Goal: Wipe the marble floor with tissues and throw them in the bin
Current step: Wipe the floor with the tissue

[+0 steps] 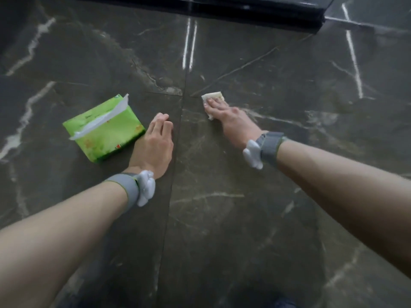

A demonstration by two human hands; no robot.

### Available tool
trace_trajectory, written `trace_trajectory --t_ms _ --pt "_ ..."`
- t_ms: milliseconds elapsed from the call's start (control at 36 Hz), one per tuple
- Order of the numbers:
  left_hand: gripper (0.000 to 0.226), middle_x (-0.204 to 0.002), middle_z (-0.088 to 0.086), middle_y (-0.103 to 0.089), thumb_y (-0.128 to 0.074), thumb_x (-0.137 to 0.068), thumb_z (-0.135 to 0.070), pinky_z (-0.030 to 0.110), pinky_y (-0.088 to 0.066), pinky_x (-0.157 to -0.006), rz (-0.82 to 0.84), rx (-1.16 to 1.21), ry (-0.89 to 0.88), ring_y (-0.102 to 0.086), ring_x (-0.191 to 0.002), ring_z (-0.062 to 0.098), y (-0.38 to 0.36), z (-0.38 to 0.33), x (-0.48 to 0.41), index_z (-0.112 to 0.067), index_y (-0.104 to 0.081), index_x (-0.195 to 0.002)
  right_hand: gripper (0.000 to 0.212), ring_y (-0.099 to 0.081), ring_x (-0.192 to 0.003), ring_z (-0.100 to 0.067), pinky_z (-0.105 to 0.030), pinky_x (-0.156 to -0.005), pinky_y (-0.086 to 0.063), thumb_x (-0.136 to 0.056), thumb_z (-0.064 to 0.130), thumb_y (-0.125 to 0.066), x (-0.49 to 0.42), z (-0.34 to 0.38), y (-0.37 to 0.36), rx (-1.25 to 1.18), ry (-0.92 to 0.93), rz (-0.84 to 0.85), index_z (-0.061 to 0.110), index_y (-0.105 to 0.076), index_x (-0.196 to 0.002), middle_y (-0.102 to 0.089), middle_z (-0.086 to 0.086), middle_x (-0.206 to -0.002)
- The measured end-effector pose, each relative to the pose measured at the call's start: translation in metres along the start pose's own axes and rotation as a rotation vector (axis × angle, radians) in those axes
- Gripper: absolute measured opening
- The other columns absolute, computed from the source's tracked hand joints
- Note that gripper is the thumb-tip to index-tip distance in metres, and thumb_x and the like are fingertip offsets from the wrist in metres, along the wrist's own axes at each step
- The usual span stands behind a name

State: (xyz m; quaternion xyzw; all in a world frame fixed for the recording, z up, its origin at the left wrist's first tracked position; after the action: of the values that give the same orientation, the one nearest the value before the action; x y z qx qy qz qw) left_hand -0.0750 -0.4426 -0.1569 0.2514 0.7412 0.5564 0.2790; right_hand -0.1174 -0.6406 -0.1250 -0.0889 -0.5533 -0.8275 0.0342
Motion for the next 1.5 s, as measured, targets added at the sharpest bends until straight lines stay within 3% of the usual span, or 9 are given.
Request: trace_trajectory --t_ms 222,361,445,500,667,889,1111,1334,1500 --pt "0.052 -0.156 0.024 -0.041 -0.04 -0.091 0.014 0.041 -0.035 -0.122 0.067 -0.008 0.069 -0.031 -0.153 0.036 0.006 -0.005 -0.001 0.007 -0.044 -0.142 0.081 -0.01 -0.158 -0.018 -0.028 -0.129 -0.006 -0.085 -0.022 -0.035 0.079 0.012 -0.029 -0.1 0.067 0.023 0.012 -0.035 -0.159 -0.019 -0.004 -0.169" --pt "0.038 -0.123 0.021 -0.053 -0.044 -0.083 0.007 0.045 -0.047 -0.099 0.062 -0.077 0.078 -0.051 -0.117 0.04 0.024 -0.022 -0.002 0.0 -0.053 -0.119 0.059 -0.019 -0.157 -0.019 -0.032 -0.127 -0.02 -0.101 -0.004 -0.043 0.112 0.02 -0.04 -0.039 0.118 0.006 0.017 -0.042 -0.156 -0.025 -0.003 -0.168" --pt "0.034 -0.118 0.018 -0.052 -0.048 -0.082 0.003 0.044 -0.045 -0.092 0.053 -0.132 0.019 -0.05 -0.107 0.037 0.028 -0.039 0.004 -0.004 -0.053 -0.115 0.05 -0.041 -0.142 -0.02 -0.035 -0.106 -0.048 -0.099 0.009 -0.055 0.114 0.024 -0.032 0.039 0.107 -0.064 0.028 -0.055 -0.146 -0.041 0.001 -0.157" --pt "0.034 -0.119 0.016 -0.052 -0.048 -0.083 0.002 0.043 -0.043 -0.093 0.053 -0.117 -0.002 -0.05 -0.107 0.036 0.025 -0.048 0.01 -0.005 -0.054 -0.115 0.044 -0.046 -0.128 -0.017 -0.038 -0.093 -0.053 -0.098 0.014 -0.058 0.11 0.027 -0.025 0.071 0.106 -0.06 0.032 -0.059 -0.139 -0.046 0.007 -0.146" --pt "0.036 -0.122 0.011 -0.051 -0.049 -0.085 0.003 0.04 -0.043 -0.098 0.065 -0.103 -0.017 -0.051 -0.111 0.032 0.015 -0.054 0.024 -0.007 -0.053 -0.12 0.022 -0.049 -0.111 -0.02 -0.04 -0.093 -0.052 -0.102 0.023 -0.058 0.096 0.03 -0.013 0.022 0.06 -0.064 0.025 -0.072 -0.119 -0.055 0.001 -0.121" --pt "0.037 -0.131 0.01 -0.048 -0.059 -0.088 0.005 0.039 -0.04 -0.104 0.06 -0.099 -0.1 -0.049 -0.119 0.031 0.006 -0.038 0.036 -0.008 -0.052 -0.122 0.019 -0.055 -0.103 -0.027 -0.032 -0.09 -0.046 -0.097 0.022 -0.067 0.101 0.023 -0.026 -0.128 -0.073 -0.114 0.019 -0.079 -0.111 -0.061 -0.003 -0.114" --pt "0.033 -0.129 0.013 -0.048 -0.055 -0.089 0.004 0.043 -0.041 -0.102 0.06 -0.067 -0.079 -0.048 -0.118 0.035 0.001 -0.037 0.037 -0.007 -0.052 -0.12 0.013 -0.055 -0.09 -0.025 -0.038 -0.082 -0.052 -0.097 0.014 -0.064 0.166 0.059 -0.046 -0.152 0.205 -0.082 0.014 -0.077 -0.098 -0.063 -0.004 -0.103" --pt "0.029 -0.126 0.014 -0.05 -0.054 -0.089 0.003 0.044 -0.041 -0.1 0.026 -0.019 -0.078 -0.049 -0.116 0.035 0.005 -0.036 0.037 -0.007 -0.053 -0.116 0.03 -0.05 -0.096 -0.018 -0.028 -0.08 -0.051 -0.095 0.008 -0.057 0.219 0.068 -0.072 -0.066 0.471 0.069 0.018 -0.07 -0.119 -0.06 0.002 -0.111" --pt "0.03 -0.125 0.012 -0.05 -0.054 -0.086 0.003 0.043 -0.04 -0.099 0.01 -0.008 -0.072 -0.048 -0.115 0.034 0.003 -0.035 0.037 -0.008 -0.052 -0.114 0.027 -0.054 -0.098 -0.018 -0.029 -0.079 -0.051 -0.092 0.005 -0.059 0.198 0.057 -0.061 -0.071 0.587 0.109 0.019 -0.074 -0.111 -0.063 0.0 -0.111"
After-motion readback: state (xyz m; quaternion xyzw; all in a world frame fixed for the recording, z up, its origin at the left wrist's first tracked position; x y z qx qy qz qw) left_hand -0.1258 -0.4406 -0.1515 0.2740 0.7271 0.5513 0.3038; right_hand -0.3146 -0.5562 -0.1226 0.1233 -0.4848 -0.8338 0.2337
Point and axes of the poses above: each hand's wrist, its own x-axis away from the middle knuckle, its own y-axis out of the back of the hand, z = x × y, the point moved 6 cm from there along -x, towards the middle knuckle
